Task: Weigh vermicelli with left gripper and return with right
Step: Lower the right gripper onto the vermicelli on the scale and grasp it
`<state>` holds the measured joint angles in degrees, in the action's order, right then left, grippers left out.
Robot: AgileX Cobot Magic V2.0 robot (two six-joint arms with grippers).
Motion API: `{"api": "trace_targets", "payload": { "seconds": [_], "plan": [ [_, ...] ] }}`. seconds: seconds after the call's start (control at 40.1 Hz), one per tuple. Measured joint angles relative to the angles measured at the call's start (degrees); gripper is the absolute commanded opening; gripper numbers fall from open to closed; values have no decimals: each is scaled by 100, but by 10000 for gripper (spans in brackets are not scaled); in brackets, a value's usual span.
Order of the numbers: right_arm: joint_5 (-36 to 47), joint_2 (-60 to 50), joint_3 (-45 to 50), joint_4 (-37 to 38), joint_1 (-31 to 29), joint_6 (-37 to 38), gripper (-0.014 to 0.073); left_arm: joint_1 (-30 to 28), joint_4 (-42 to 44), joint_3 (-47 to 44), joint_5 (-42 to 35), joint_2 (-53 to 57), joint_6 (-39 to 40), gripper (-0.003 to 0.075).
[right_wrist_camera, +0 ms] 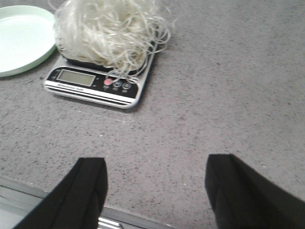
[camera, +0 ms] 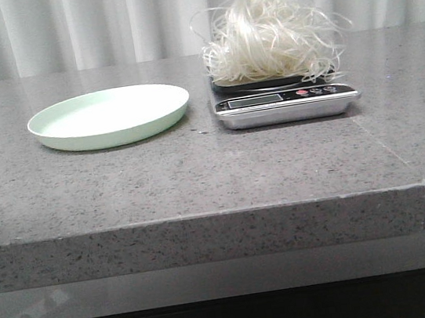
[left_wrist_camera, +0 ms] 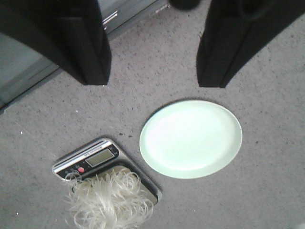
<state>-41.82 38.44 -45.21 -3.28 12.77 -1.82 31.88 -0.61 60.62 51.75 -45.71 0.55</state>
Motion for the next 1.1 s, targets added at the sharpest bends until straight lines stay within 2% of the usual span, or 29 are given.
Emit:
{"api": "trace_targets", "payload": {
  "seconds": [0.199, 0.399, 0.748, 1.097],
  "plan": [
    [123, 481, -140, -110, 403, -9, 556, 0, -46, -824, -66, 802, 12, 481],
    [202, 1375, -701, -151, 601, -9, 556, 0, -46, -971, -93, 946, 22, 481],
    [17, 3549, -2463, -378, 625, -12, 556, 0, -46, -982, -142, 946, 22, 481],
    [-241, 5216, -4101, -537, 771, -72, 556, 0, -46, -982, -142, 946, 32, 481]
  ]
}}
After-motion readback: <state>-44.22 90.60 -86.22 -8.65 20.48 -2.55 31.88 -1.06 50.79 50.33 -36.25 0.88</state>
